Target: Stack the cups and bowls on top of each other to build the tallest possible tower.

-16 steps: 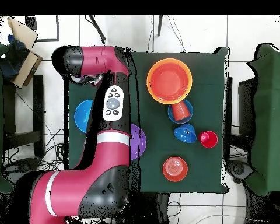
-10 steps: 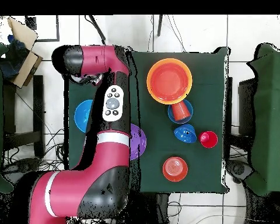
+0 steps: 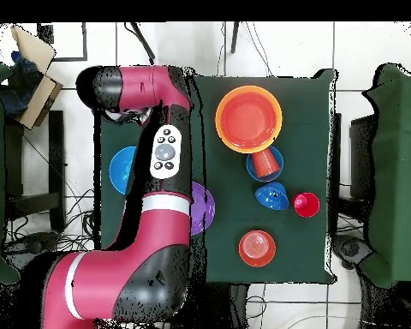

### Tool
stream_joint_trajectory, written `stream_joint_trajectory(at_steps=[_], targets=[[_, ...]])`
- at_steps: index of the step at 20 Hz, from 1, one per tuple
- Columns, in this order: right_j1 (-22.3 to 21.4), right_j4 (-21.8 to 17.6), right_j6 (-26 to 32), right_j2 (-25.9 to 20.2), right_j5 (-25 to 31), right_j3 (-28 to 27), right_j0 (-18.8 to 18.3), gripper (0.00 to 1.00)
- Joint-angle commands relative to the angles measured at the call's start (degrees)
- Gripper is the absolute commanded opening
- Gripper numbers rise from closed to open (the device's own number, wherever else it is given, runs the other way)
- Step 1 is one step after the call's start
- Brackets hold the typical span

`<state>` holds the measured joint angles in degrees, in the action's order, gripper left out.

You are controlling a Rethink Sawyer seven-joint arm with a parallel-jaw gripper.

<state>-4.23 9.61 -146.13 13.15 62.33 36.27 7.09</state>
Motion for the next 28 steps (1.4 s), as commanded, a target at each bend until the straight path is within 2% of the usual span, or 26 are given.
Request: stream_joint_trajectory(at_steps=[1, 9, 18, 22, 23, 28], targets=[[-1.1, -1.8, 2.3, -2.7, 5.4, -0.8, -0.2, 1.00], [-3.3, -0.2, 1.5, -1.9, 15.1, -3.7, -0.3, 1.00], [-3.7, 0.0, -0.5, -2.1, 17.1, -3.8, -0.1, 1.00], [-4.5, -0.8, -3.7, -0.7, 17.7, -0.8, 1.6, 1.00], [-5.9, -0.1, -5.8, -1.1, 14.8, 3.0, 2.4, 1.00], [-8.9, -0.6, -9.8, 0.3, 9.4, 11.8, 5.3, 1.00]])
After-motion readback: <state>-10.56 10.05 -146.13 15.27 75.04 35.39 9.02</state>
